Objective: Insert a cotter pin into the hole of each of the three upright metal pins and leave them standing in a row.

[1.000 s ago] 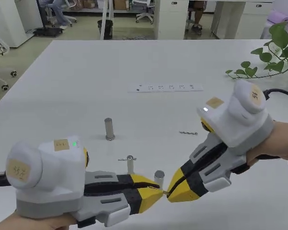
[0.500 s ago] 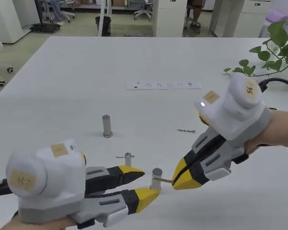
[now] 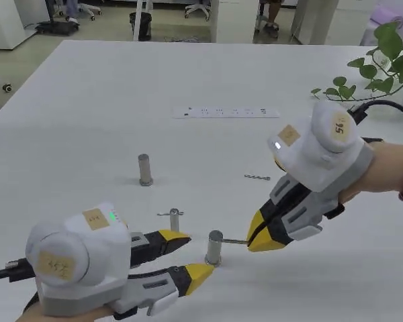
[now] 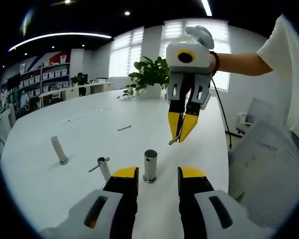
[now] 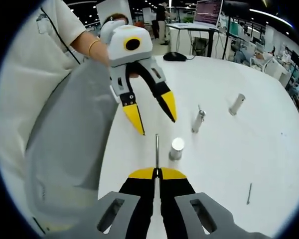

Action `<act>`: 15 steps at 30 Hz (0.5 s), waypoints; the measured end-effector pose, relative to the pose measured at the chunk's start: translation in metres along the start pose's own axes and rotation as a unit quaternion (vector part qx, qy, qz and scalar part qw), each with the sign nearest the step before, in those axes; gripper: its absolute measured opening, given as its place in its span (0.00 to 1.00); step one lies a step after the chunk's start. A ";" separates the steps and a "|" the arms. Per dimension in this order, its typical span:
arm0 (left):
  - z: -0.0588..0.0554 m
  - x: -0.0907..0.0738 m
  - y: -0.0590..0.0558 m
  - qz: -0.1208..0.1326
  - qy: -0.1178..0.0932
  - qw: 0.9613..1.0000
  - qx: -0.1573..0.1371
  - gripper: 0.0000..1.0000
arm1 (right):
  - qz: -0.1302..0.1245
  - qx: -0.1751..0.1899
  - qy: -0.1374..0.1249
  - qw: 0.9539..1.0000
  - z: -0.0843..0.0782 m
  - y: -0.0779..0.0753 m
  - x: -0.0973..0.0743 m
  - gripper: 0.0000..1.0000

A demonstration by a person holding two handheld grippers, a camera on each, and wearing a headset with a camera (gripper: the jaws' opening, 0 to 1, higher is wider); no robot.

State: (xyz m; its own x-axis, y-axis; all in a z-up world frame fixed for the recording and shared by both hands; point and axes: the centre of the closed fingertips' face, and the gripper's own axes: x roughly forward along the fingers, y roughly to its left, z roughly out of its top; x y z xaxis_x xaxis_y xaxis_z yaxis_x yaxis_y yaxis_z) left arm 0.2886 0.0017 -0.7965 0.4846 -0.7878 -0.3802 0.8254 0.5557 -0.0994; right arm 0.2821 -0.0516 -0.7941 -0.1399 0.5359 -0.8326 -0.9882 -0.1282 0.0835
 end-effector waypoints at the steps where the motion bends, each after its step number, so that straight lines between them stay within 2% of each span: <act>1: -0.001 0.002 0.001 0.001 0.001 1.000 0.001 0.30 | -0.002 -0.003 0.005 1.000 -0.002 -0.002 0.001 0.03; 5: -0.004 0.008 0.006 0.007 0.007 1.000 0.001 0.30 | -0.001 -0.003 0.009 1.000 -0.004 -0.007 0.003 0.03; 10: -0.008 0.014 0.009 0.014 0.017 1.000 0.002 0.29 | -0.002 -0.010 0.025 1.000 -0.011 -0.013 0.005 0.03; 15: -0.009 0.020 0.013 0.017 0.018 1.000 -0.003 0.27 | -0.003 -0.011 0.041 0.999 -0.021 -0.019 0.007 0.03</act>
State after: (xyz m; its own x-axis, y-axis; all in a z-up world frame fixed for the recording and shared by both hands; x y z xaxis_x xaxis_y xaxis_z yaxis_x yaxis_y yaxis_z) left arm 0.3062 -0.0046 -0.8136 0.5015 -0.7579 -0.4172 0.8069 0.5838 -0.0906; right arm 0.3014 -0.0630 -0.8129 -0.1271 0.4676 -0.8748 -0.9873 -0.1442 0.0663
